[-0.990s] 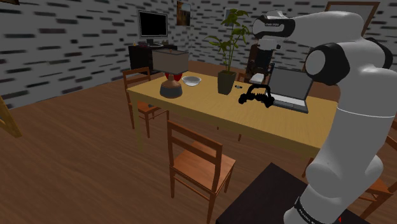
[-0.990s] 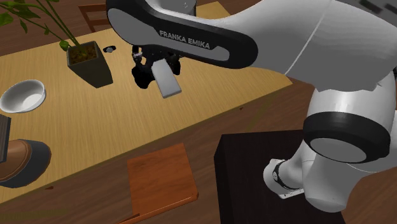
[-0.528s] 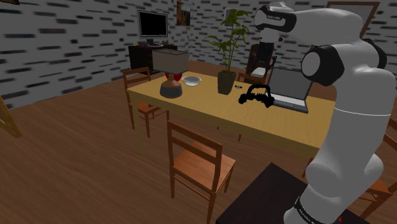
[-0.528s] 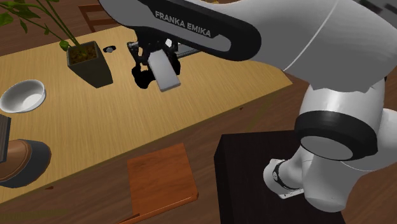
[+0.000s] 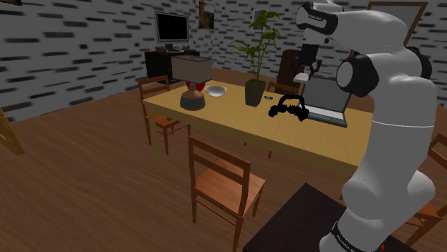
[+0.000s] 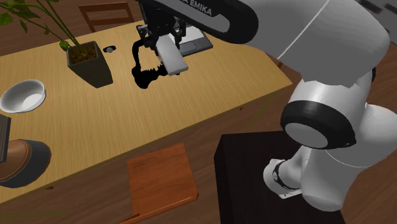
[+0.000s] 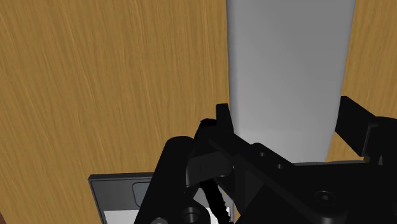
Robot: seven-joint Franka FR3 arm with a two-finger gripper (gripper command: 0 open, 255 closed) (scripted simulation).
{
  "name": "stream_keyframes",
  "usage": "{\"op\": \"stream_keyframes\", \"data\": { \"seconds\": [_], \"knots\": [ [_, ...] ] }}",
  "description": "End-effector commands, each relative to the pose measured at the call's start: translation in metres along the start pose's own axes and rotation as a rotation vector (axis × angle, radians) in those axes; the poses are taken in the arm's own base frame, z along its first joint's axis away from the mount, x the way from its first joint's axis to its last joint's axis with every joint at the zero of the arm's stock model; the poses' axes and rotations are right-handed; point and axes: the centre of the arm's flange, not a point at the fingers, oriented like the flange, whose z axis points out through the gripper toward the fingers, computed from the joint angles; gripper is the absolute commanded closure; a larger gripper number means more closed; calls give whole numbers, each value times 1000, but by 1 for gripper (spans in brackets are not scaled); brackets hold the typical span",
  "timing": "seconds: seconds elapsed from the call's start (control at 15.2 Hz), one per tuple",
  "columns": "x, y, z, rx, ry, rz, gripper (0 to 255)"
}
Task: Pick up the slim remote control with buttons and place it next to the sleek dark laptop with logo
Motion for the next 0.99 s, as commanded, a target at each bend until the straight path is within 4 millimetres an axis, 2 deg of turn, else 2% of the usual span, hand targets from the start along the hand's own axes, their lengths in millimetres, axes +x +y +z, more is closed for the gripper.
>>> {"op": "stream_keyframes", "data": {
  "seconds": [0.0, 0.53, 0.92],
  "knots": [
    [19, 19, 0, 0, 0, -2, 255],
    [88, 99, -1, 0, 0, -2, 255],
    [89, 99, 31, 0, 0, -2, 255]
  ]
}}
